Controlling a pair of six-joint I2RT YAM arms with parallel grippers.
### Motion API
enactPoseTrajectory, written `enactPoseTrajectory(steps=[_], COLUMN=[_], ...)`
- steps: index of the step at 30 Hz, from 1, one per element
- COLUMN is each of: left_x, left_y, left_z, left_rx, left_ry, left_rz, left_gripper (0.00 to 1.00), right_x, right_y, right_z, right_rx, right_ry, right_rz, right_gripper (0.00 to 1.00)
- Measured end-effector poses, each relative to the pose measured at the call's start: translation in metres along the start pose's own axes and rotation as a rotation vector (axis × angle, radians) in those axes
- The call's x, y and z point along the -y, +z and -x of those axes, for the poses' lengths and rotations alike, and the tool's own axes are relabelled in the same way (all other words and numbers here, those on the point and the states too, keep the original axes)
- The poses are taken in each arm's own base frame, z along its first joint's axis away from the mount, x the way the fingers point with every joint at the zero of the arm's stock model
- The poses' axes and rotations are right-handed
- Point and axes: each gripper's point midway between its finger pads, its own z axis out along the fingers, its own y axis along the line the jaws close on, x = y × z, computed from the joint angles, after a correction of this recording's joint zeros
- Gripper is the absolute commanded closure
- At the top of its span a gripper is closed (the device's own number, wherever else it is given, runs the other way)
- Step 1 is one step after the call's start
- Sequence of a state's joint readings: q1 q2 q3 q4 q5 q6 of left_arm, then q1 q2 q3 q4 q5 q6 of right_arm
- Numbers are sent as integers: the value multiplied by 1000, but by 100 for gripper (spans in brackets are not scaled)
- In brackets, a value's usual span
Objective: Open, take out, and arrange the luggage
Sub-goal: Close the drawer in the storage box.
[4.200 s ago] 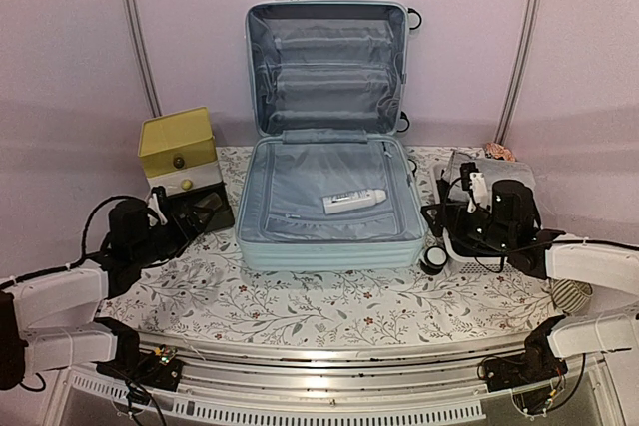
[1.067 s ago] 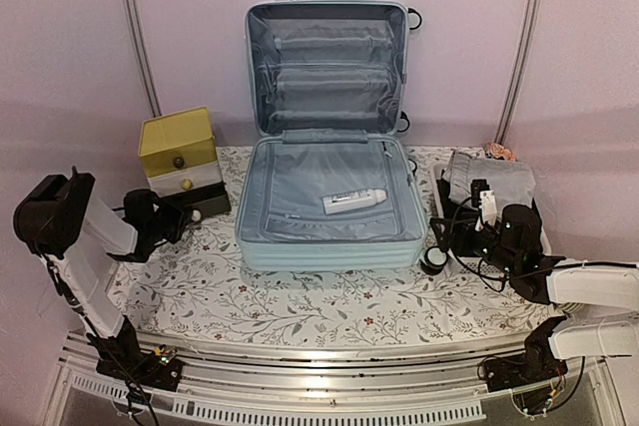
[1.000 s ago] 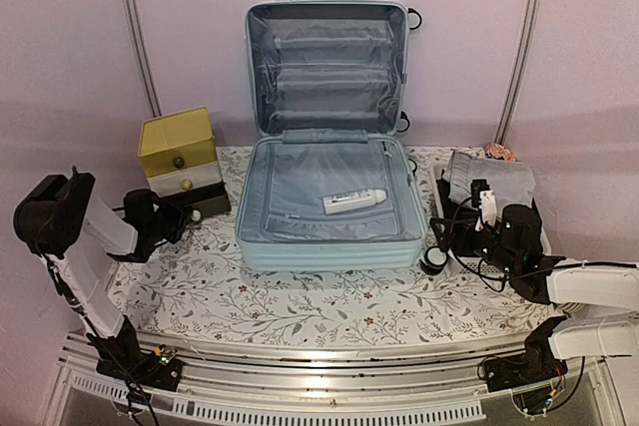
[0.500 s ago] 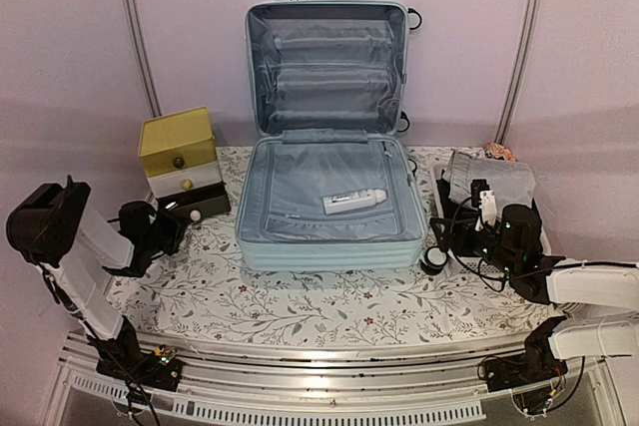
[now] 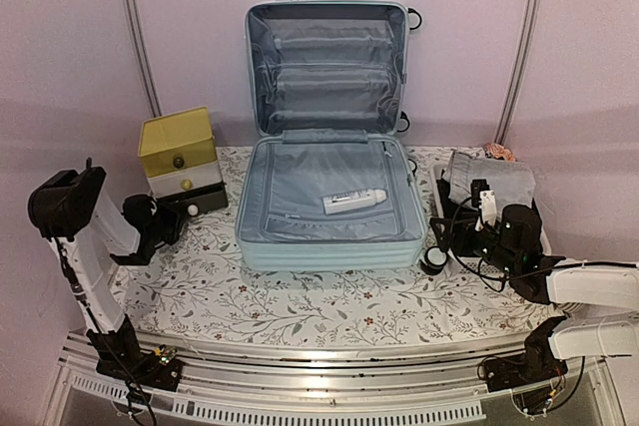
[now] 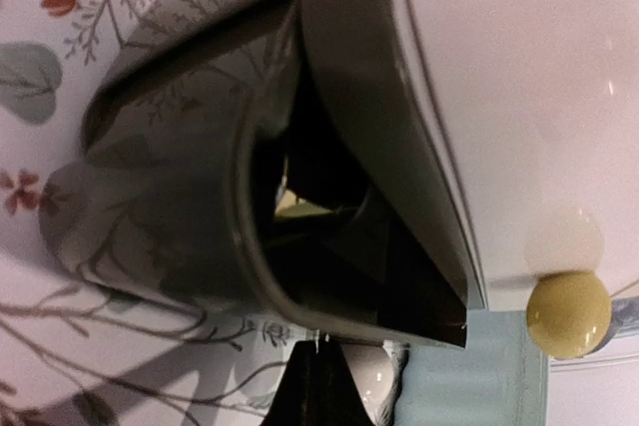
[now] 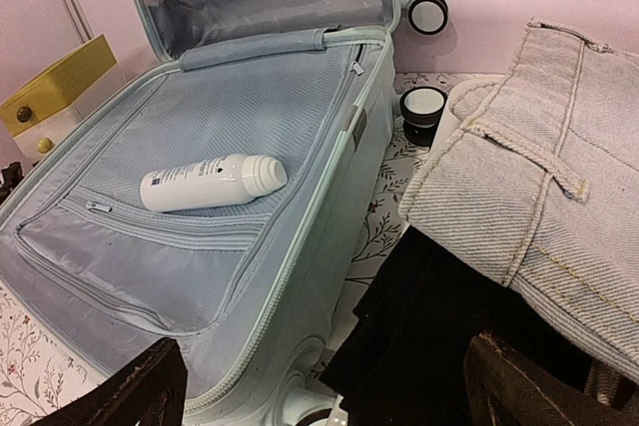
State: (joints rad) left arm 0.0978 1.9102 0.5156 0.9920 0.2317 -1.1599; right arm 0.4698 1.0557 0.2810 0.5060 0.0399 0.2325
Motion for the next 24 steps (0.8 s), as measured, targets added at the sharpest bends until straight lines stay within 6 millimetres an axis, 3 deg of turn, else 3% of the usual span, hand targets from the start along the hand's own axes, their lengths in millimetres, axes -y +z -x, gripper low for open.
enactPoseTrajectory(steps=[6, 13, 18, 24], left_x=[5, -6, -4, 11], left_y=[17, 24, 16, -12], left_z=[19, 16, 19, 12], left_rx=[32, 11, 27, 8], left_ry=[-4, -29, -29, -23], left_rz=[-24, -15, -34, -85], left_gripper=[99, 99, 96, 88], right_x=[0, 0, 0, 0], right_y=[0, 0, 0, 0], right_z=[0, 0, 0, 0], right_rx=[0, 0, 0, 0], right_ry=[0, 0, 0, 0], right_rz=[0, 0, 0, 0], right_gripper=[1, 1, 1, 1])
